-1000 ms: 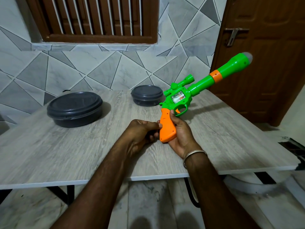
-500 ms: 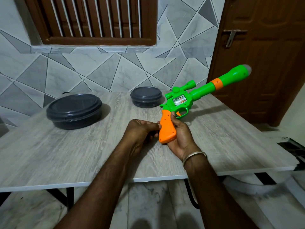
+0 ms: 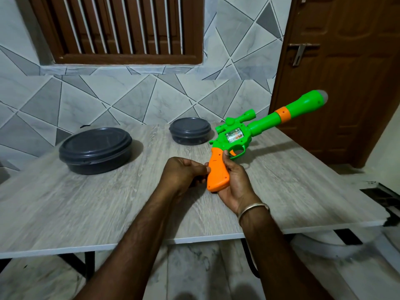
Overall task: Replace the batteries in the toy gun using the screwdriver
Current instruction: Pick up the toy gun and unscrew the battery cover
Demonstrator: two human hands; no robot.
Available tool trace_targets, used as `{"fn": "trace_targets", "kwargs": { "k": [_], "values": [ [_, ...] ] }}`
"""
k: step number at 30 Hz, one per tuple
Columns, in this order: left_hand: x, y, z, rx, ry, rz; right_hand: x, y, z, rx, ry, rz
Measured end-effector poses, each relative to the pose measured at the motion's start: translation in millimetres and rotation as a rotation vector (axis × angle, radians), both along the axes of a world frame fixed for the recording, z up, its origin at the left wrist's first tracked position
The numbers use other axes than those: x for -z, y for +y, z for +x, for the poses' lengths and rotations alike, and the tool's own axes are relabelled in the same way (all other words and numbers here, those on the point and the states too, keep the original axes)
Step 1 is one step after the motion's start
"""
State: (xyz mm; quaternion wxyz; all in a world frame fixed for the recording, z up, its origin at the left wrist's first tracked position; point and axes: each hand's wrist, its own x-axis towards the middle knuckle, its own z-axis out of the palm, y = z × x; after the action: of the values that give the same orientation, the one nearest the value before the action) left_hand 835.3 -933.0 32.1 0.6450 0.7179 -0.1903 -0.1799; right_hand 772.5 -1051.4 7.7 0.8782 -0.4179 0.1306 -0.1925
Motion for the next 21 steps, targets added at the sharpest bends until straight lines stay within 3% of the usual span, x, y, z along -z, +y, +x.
{"fn": "trace_targets", "kwargs": {
  "k": [13, 21],
  "values": [
    [2.0, 2.8, -2.9, 0.018, 0.069, -0.072, -3.5, 2.2, -3.7, -0.022, -0.021, -0.002],
    [-0.8, 2.1, -2.4, 0.011, 0.030, -0.011, -0.9, 0.8, -1.0, -0.003, -0.009, -0.020]
  ]
}}
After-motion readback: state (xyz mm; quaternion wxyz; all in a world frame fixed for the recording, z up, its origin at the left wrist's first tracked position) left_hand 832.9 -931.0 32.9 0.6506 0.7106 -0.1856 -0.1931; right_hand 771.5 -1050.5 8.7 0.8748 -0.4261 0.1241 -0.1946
